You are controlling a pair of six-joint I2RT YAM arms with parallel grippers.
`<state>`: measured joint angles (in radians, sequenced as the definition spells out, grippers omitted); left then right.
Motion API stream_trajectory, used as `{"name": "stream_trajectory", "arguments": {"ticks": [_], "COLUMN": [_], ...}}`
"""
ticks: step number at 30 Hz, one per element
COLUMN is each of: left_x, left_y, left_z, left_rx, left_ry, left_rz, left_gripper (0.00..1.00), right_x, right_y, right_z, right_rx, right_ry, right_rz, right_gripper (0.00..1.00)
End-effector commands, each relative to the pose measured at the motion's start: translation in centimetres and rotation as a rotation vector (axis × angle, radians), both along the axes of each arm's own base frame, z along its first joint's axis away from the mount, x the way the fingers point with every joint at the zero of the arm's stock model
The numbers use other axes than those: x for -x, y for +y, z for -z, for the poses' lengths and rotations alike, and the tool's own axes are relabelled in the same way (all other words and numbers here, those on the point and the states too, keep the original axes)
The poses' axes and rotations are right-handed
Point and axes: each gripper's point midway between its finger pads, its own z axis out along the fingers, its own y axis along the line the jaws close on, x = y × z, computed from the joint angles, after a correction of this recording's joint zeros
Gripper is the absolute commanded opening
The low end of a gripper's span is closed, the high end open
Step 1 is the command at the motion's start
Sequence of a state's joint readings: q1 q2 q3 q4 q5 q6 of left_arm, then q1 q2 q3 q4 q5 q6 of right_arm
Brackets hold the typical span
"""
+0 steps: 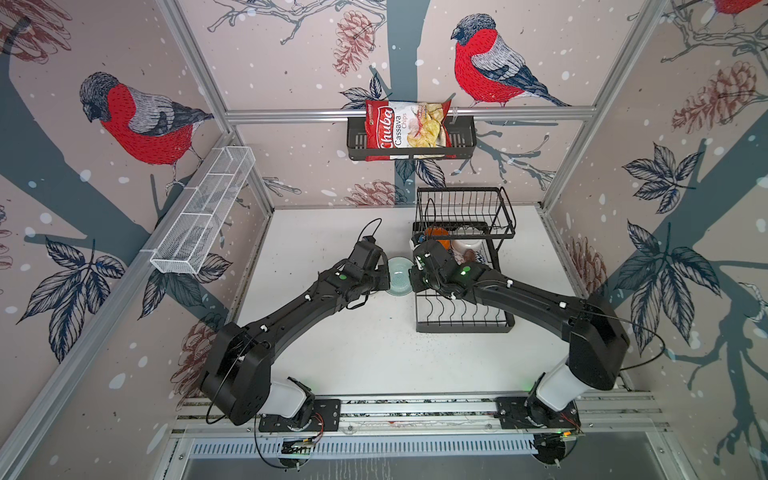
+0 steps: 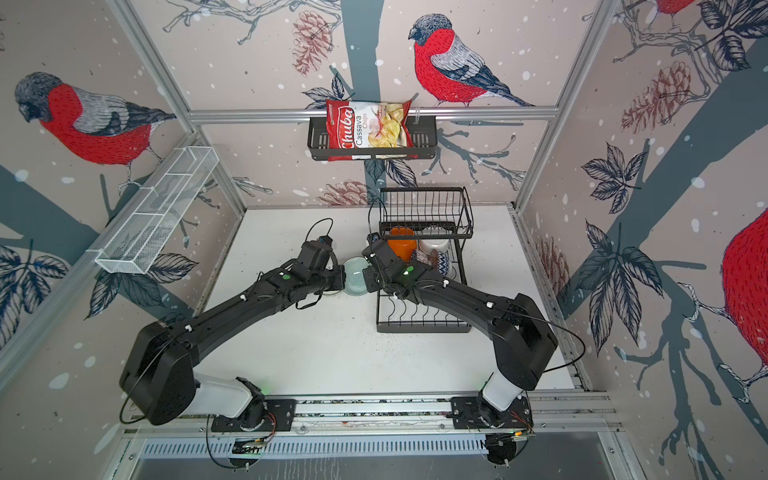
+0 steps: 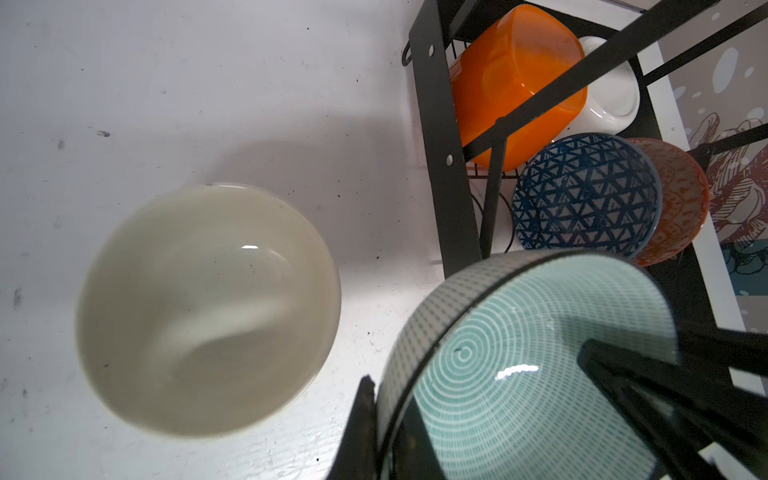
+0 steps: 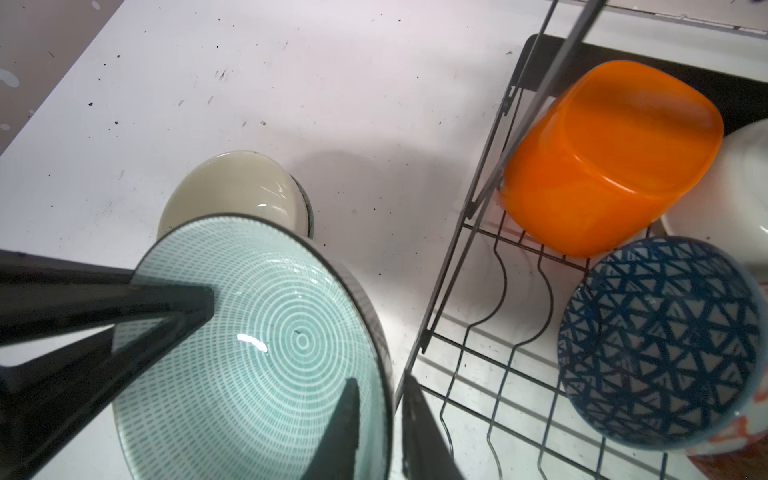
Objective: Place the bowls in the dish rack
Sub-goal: 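Lift the green bowl toward the right gripper while right gripper closes on its rim, then open the left gripper and withdraw while right gripper carries bowl over rack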
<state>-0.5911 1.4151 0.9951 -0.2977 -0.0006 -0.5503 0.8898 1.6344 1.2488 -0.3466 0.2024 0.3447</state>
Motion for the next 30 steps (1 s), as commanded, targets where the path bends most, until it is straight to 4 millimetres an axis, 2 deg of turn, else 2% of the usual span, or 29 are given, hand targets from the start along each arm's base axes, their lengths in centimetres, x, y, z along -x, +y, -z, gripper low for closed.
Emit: {"name": "stream_trajectory", "arguments": {"ticks": [1, 6, 10, 11, 13, 16, 18, 21, 25, 30], "left_x": [-0.6, -0.6, -0.5, -0.4, -0.4, -0.3, -0.4, -0.4, -0.4, -0.4], "left_y": [-1.0, -1.3, -1.5, -1.5, -1.7, -2.0, -2.3, -2.3, -2.2, -2.0], "left_z": [-1.0, -1.0, -0.8, -0.7, -0.7, -0.6, -0.7, -0.7, -1.1, -1.0], "left_rx": [0.056, 0.071, 0.082, 0.085, 0.091, 0.107, 0.115, 0.117, 0.116, 0.108], "left_ry": [-0.05, -0.053, -0.049, -0.046, -0.044, -0.043, -0.044, -0.044, -0.058, -0.061], "left_rz": [0.017, 0.027, 0.031, 0.032, 0.039, 0.05, 0.058, 0.062, 0.059, 0.056], "left_gripper": [0.0, 0.0, 0.0, 0.04, 0.2, 0.32, 0.49, 0.66, 0.75, 0.76], "right_x": [-0.8, -1.0, -1.3, -1.4, -1.6, -1.7, -1.8, -1.8, -1.8, -1.9], "right_y": [-0.3, -0.3, -0.7, -0.8, -1.3, -2.0, -2.5, -3.4, -5.0, -7.3], "right_z": [-0.2, 0.4, 0.5, 0.6, 0.5, 0.3, 0.2, 0.0, -0.4, -1.1], "right_rx": [0.002, 0.015, 0.039, 0.046, 0.062, 0.088, 0.103, 0.128, 0.176, 0.249], "right_ry": [-0.02, -0.014, -0.024, -0.027, -0.038, -0.058, -0.066, -0.081, -0.11, -0.155], "right_rz": [0.048, 0.069, 0.101, 0.106, 0.13, 0.161, 0.182, 0.214, 0.26, 0.332], "right_gripper": [0.13, 0.0, 0.0, 0.0, 0.0, 0.0, 0.0, 0.0, 0.0, 0.0]}}
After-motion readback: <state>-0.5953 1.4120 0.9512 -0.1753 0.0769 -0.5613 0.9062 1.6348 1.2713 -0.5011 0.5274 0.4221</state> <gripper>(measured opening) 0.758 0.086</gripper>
